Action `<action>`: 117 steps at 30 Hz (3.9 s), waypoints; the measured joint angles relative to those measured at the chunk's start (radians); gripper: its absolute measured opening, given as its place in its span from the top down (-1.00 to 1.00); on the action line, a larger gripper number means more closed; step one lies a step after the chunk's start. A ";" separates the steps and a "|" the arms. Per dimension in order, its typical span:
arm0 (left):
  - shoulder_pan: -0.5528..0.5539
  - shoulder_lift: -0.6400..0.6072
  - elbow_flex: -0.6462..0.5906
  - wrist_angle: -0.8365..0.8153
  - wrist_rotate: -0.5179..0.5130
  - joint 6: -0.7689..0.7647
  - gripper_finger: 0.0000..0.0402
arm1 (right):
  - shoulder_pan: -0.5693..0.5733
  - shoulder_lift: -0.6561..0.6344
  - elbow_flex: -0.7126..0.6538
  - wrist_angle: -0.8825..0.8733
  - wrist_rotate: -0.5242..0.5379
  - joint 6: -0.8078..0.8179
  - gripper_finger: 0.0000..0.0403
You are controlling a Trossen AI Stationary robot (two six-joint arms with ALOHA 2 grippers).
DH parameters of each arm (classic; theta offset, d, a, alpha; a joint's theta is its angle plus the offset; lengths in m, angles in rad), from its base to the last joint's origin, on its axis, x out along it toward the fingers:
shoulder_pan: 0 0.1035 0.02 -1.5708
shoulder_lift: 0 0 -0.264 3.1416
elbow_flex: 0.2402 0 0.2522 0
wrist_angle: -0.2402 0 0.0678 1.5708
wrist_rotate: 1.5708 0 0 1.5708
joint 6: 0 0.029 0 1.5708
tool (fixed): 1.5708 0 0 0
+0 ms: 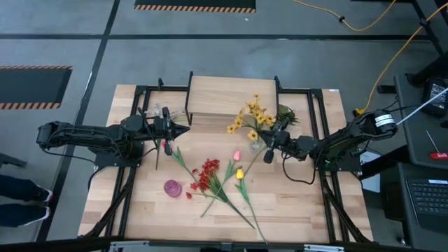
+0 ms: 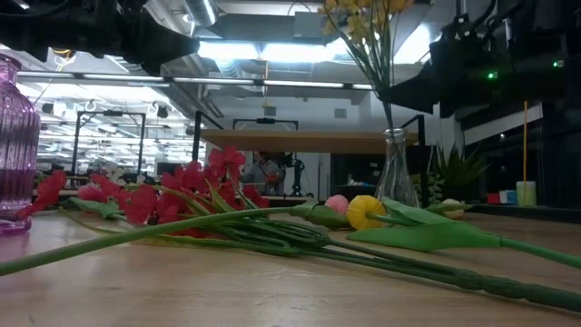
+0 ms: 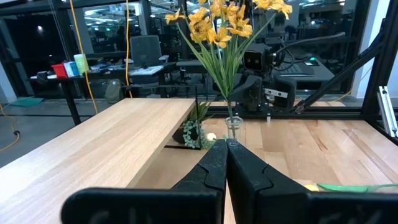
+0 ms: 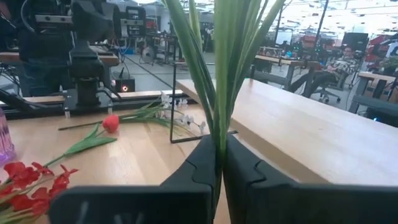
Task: Pick and place flowers into a vace then onto a shelf
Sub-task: Put the yellow flowers into the transparent vase, then put the pink flower into the transparent vase
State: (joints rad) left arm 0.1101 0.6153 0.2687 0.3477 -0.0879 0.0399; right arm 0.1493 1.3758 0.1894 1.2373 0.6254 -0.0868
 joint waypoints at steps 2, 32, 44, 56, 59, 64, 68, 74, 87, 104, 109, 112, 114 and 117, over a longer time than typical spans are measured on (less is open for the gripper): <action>0.000 0.000 0.000 0.000 0.000 0.000 0.98 | 0.000 0.000 0.000 -0.001 0.000 -0.001 0.83; 0.000 0.000 0.000 -0.012 0.000 -0.001 0.98 | 0.057 -0.329 0.000 -0.478 0.009 0.092 0.53; 0.000 0.000 0.000 -0.016 0.000 -0.001 0.98 | 0.090 -0.519 0.000 -0.657 0.009 0.108 0.53; 0.000 0.000 0.000 -0.028 0.000 0.035 0.98 | 0.149 -0.547 0.000 -0.699 -0.268 0.212 0.53; 0.000 0.000 0.000 -0.046 0.000 0.060 0.98 | 0.159 -0.547 0.000 -0.703 -0.272 0.214 0.53; 0.000 0.000 0.000 -0.061 0.000 0.060 0.98 | 0.160 -0.547 0.000 -0.742 -0.271 0.217 0.65; 0.000 0.000 0.000 -0.061 0.000 0.060 0.98 | 0.160 -0.529 0.000 -0.749 -0.269 0.217 0.93; 0.000 0.000 0.000 -0.061 0.001 0.097 0.98 | 0.159 -0.473 0.000 -0.750 -0.290 0.288 0.97; -0.001 0.000 0.000 -0.077 0.080 0.160 0.98 | 0.152 -0.413 0.000 -0.745 -0.331 0.268 0.92; -0.207 0.358 0.200 -0.076 -0.120 0.147 0.98 | 0.152 -0.413 0.000 -0.703 -0.288 0.104 0.98; -0.280 0.516 0.337 -0.212 -0.177 0.049 0.98 | 0.152 -0.413 0.000 -0.703 -0.240 0.052 0.97; -0.320 0.601 0.424 -0.297 -0.198 -0.037 0.98 | 0.152 -0.413 0.000 -0.703 -0.241 0.056 0.92; -0.349 0.655 0.485 -0.349 -0.197 -0.101 0.98 | 0.152 -0.413 0.000 -0.703 -0.242 0.060 0.90; -0.391 0.732 0.574 -0.426 -0.204 -0.189 0.98 | 0.152 -0.413 0.000 -0.706 -0.266 0.055 0.89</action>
State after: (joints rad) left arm -0.2809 1.3476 0.8427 -0.0786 -0.2924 -0.1488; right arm 0.3014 0.9630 0.1898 0.5313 0.3595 -0.0321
